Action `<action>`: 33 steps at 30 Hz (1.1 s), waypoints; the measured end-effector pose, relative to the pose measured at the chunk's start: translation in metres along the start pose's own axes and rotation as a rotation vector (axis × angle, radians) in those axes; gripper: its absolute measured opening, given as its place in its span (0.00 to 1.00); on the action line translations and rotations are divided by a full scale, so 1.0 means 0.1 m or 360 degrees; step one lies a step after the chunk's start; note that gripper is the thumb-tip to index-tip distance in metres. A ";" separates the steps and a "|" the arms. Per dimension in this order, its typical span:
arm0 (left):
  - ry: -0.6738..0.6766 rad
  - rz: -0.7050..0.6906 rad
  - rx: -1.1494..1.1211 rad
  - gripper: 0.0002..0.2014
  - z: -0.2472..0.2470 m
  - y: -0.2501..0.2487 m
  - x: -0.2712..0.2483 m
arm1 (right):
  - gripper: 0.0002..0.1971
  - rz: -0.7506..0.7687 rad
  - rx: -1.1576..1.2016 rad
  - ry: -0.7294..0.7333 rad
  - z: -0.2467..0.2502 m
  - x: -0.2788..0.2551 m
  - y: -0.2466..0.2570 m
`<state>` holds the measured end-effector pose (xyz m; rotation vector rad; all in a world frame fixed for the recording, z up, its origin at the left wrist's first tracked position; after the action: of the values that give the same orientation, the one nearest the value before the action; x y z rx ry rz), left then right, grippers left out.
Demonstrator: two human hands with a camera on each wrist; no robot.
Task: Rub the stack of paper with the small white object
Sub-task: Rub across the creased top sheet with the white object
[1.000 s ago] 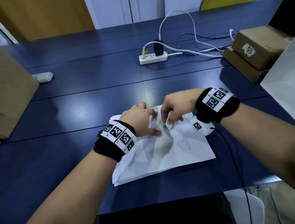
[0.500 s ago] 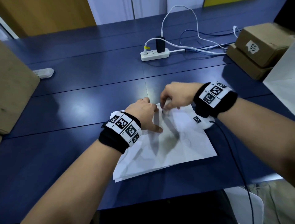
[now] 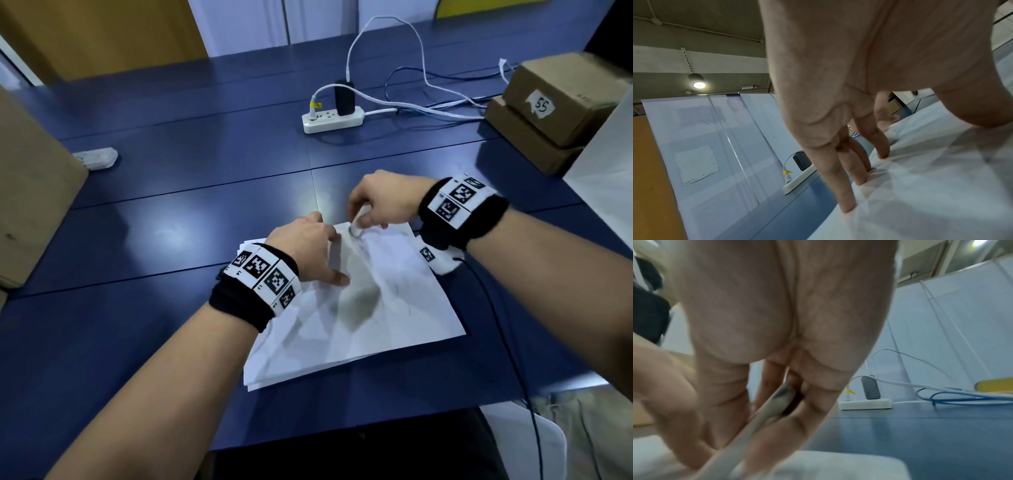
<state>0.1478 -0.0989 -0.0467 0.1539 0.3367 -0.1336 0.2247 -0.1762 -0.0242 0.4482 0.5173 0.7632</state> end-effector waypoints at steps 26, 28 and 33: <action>0.0025 0.0010 0.0004 0.40 0.01 -0.02 0.02 | 0.06 0.0017 -0.0031 0.0522 -0.38 -0.23 0.08; 0.0019 0.0004 0.0015 0.41 0.02 -0.03 0.03 | 0.06 0.0031 -0.0072 0.0328 -0.24 -0.12 0.04; 0.0016 0.0006 0.0026 0.42 0.01 -0.02 0.02 | 0.04 -0.0005 0.0005 -0.0002 0.04 -0.02 -0.11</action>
<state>0.1497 -0.1015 -0.0468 0.1714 0.3451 -0.1319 0.2320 -0.1855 -0.0268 0.4508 0.5183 0.7593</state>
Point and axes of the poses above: each hand's wrist, its own x-axis towards the middle knuckle, its own z-axis out of the back of the hand, y = z × x, the point moved 10 cm from there along x, towards the middle knuckle, and after that the axes turned 12 degrees about x, right-handed, at the moved point
